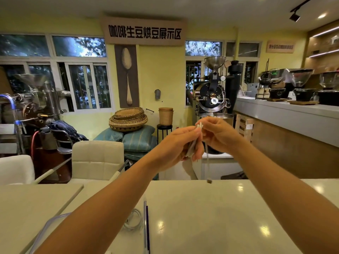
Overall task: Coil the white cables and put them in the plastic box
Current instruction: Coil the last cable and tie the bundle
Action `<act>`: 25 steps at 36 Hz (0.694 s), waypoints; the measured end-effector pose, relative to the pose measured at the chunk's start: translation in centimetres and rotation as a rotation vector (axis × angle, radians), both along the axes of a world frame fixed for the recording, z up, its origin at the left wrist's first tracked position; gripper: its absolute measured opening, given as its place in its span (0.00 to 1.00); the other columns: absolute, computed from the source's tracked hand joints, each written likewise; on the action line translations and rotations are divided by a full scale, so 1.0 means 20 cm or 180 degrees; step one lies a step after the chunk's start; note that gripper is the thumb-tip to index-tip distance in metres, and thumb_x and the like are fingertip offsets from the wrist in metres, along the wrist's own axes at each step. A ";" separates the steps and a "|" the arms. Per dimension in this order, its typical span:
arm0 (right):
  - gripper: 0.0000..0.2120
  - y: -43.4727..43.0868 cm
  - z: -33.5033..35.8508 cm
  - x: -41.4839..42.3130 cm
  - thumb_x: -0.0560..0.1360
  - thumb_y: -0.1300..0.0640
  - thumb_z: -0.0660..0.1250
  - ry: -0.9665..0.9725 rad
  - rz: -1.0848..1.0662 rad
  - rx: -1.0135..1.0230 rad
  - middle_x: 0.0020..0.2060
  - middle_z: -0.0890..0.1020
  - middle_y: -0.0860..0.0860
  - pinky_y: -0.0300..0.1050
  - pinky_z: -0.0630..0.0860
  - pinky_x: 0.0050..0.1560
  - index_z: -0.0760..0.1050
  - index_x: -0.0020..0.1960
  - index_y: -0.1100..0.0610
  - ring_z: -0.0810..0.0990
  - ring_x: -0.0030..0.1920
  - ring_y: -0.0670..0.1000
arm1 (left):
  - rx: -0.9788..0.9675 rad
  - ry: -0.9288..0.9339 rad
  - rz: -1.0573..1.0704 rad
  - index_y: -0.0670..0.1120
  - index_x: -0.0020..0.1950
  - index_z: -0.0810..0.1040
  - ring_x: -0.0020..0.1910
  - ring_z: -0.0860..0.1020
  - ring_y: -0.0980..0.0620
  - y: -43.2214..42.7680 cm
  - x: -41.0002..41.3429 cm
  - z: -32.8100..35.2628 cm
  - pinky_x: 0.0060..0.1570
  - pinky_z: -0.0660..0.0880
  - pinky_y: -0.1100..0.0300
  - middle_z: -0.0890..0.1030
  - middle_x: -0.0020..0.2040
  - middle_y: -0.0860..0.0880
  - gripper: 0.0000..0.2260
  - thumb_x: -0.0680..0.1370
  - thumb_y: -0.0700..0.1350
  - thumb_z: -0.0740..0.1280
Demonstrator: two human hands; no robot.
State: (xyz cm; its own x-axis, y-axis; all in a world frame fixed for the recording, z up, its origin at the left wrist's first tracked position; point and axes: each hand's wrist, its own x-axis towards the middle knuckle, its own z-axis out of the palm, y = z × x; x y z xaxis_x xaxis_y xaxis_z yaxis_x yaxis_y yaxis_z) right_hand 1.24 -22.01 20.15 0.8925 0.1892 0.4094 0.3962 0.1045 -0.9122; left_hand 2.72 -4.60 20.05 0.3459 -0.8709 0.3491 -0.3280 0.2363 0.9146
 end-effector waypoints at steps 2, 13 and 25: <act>0.17 0.04 -0.08 0.04 0.53 0.46 0.80 0.0039 0.0221 0.0496 0.24 0.80 0.49 0.40 0.78 0.36 0.81 0.34 0.56 0.80 0.28 0.47 | -0.0054 0.0045 -0.0019 0.44 0.37 0.70 0.25 0.73 0.57 -0.01 0.00 0.01 0.36 0.68 0.59 0.77 0.25 0.53 0.14 0.80 0.46 0.52; 0.31 0.31 -0.23 0.02 0.81 0.53 0.47 0.0811 -0.0348 0.0947 0.18 0.69 0.40 0.33 0.57 0.29 0.76 0.24 0.48 0.63 0.25 0.39 | -0.0321 0.0238 0.0462 0.44 0.34 0.69 0.26 0.73 0.56 -0.08 0.02 -0.02 0.36 0.67 0.61 0.78 0.25 0.52 0.18 0.82 0.45 0.49; 0.10 0.35 -0.28 -0.06 0.79 0.64 0.55 0.1418 -0.0298 0.0443 0.29 0.73 0.53 0.32 0.65 0.22 0.72 0.42 0.60 0.69 0.23 0.43 | -0.0353 -0.0469 0.1554 0.46 0.39 0.66 0.23 0.73 0.63 -0.11 0.10 -0.07 0.28 0.71 0.73 0.76 0.32 0.48 0.11 0.81 0.42 0.52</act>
State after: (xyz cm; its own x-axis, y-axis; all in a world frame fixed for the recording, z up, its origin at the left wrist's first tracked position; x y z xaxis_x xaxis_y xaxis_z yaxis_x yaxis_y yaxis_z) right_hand -0.05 -15.05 14.56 0.9976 0.0699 -0.0014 -0.0168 0.2202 -0.9753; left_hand 4.68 -6.78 18.66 0.6427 -0.5754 0.5058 -0.5477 0.1166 0.8285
